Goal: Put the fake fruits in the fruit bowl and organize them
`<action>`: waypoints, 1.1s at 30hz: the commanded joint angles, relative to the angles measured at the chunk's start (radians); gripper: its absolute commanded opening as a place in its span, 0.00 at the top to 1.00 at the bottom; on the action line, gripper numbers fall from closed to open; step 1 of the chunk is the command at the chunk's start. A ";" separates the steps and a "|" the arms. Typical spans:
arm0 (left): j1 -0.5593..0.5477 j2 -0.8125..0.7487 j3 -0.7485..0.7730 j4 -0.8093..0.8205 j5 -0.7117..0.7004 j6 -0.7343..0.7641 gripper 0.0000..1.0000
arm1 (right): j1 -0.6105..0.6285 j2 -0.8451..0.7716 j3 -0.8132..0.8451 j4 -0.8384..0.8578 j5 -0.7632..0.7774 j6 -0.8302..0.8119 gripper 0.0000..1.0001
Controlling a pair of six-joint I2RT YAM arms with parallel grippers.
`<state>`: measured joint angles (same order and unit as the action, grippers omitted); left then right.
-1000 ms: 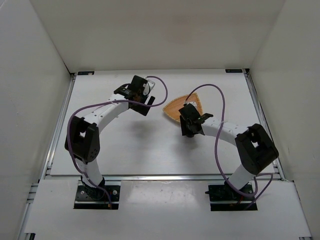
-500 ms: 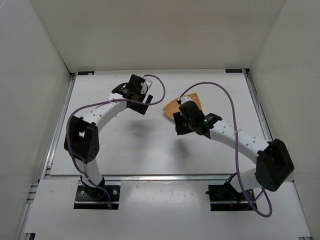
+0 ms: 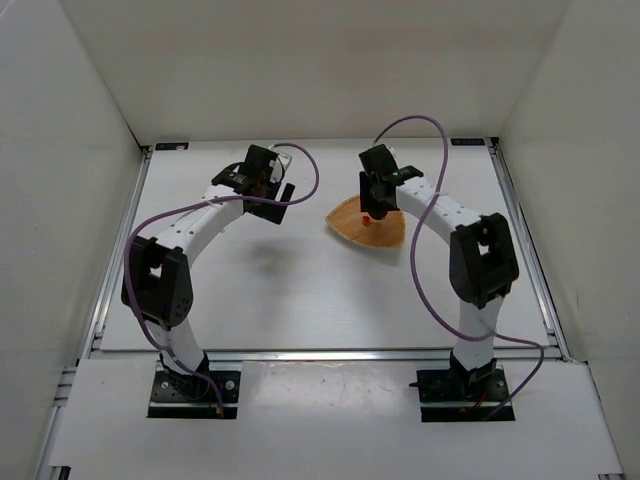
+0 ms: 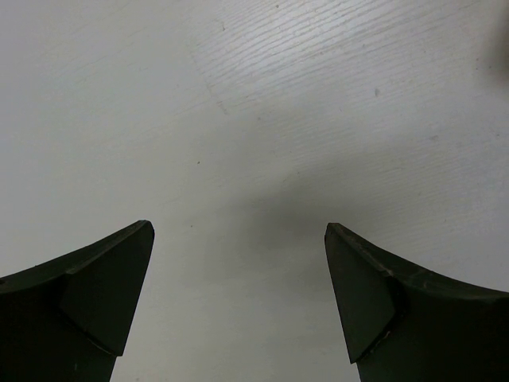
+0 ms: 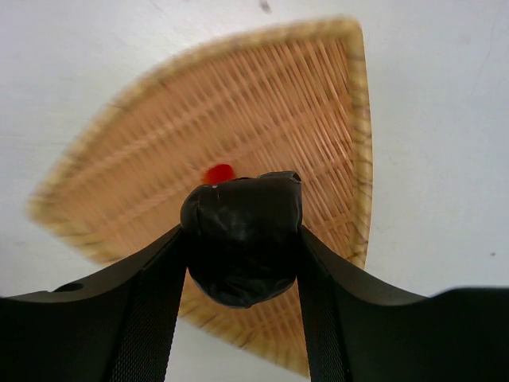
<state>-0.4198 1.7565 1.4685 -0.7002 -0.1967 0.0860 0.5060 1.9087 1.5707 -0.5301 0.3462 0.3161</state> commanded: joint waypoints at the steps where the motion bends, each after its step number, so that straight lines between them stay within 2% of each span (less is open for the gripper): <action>1: 0.012 -0.086 -0.014 0.005 -0.012 -0.009 0.00 | -0.023 0.048 0.043 -0.085 0.045 0.029 0.64; 5: 0.012 -0.086 -0.014 0.005 -0.012 -0.019 0.00 | -0.043 0.070 0.061 -0.085 0.045 0.052 0.63; 8: 0.012 -0.086 -0.014 0.005 -0.003 -0.019 0.00 | -0.043 0.079 0.072 -0.085 0.036 0.052 0.51; 9: 0.012 -0.086 -0.014 0.005 -0.003 -0.019 0.00 | -0.043 0.079 0.072 -0.085 0.021 0.043 0.43; 10: 0.012 -0.086 -0.014 0.005 -0.003 -0.019 0.00 | -0.043 0.079 0.072 -0.085 0.020 0.043 0.22; 13: 0.012 -0.086 -0.014 -0.004 -0.003 -0.019 0.00 | -0.043 0.052 0.072 -0.085 0.020 0.043 0.00; 17: 0.012 -0.097 -0.014 -0.004 -0.013 -0.008 0.00 | -0.043 -0.023 0.072 -0.097 0.063 0.043 0.00; 22: 0.105 -0.143 -0.005 -0.004 -0.041 0.001 0.00 | -0.096 -0.238 0.016 -0.108 0.065 0.044 0.00; 25: 0.209 -0.178 -0.014 -0.004 -0.041 -0.008 0.00 | -0.207 -0.388 -0.101 -0.126 -0.063 0.075 0.00; 26: 0.240 -0.187 -0.025 -0.004 -0.041 -0.017 0.00 | -0.293 -0.455 -0.139 -0.126 -0.125 0.087 0.00; 28: 0.332 -0.203 -0.049 -0.004 -0.041 -0.041 0.00 | -0.387 -0.516 -0.259 -0.126 -0.308 0.087 0.00; 29: 0.358 -0.218 -0.060 -0.004 -0.041 -0.042 0.00 | -0.464 -0.564 -0.299 -0.126 -0.337 0.087 0.00; 33: 0.444 -0.270 -0.137 -0.004 -0.020 -0.066 0.00 | -0.593 -0.660 -0.448 -0.169 -0.339 0.077 0.00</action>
<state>0.0032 1.5497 1.3762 -0.6899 -0.2283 0.0475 -0.0460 1.2667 1.2003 -0.6254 0.1204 0.3969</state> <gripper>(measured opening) 0.997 0.996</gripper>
